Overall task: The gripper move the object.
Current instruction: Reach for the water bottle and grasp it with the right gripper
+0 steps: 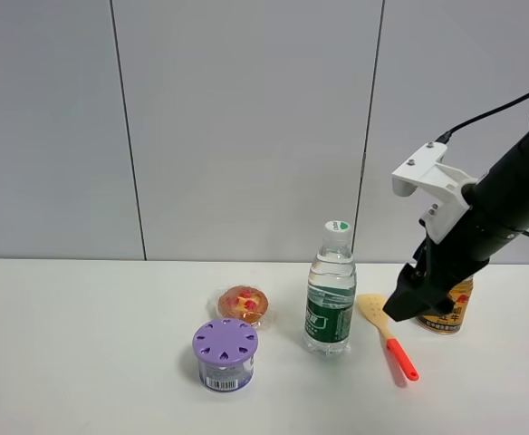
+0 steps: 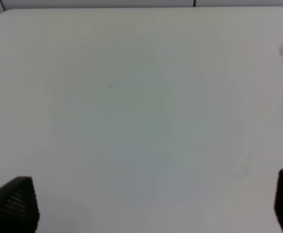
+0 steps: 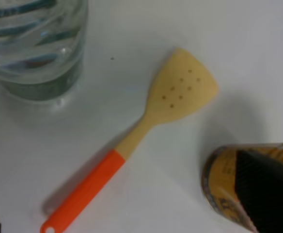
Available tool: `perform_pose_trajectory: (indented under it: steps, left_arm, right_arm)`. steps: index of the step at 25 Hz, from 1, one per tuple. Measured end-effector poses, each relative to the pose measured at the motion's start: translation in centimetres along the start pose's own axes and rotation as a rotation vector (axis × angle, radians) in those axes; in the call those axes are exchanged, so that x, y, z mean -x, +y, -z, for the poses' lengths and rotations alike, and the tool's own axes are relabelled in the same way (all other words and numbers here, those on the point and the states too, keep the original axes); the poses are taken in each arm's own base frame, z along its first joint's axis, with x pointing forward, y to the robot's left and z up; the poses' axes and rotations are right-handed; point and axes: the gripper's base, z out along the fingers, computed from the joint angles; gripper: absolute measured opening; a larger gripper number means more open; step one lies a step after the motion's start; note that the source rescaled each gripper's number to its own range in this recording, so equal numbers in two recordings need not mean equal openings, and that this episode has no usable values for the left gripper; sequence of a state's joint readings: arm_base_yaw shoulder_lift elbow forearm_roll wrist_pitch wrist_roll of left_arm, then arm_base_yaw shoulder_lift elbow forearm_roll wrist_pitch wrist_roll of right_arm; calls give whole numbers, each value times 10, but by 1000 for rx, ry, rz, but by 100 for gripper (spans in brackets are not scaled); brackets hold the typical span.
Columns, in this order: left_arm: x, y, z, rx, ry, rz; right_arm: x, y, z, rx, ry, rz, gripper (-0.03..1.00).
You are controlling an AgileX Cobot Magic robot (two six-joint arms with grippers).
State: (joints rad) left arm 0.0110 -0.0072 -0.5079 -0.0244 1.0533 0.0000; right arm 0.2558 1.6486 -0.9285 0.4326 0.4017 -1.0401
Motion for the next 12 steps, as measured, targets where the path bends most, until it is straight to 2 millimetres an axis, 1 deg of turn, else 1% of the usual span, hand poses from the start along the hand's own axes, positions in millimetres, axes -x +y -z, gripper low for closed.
perform_pose_trajectory:
  steps: [4, 7, 12]
  left_arm:
    - [0, 0, 0, 0, 0, 0]
    - [0, 0, 0, 0, 0, 0]
    - [0, 0, 0, 0, 0, 0]
  right_arm:
    - [5, 12, -5, 33, -51, 5, 100]
    - [8, 18, -14, 57, -68, 35, 100]
    - [7, 17, -27, 23, -75, 15, 100]
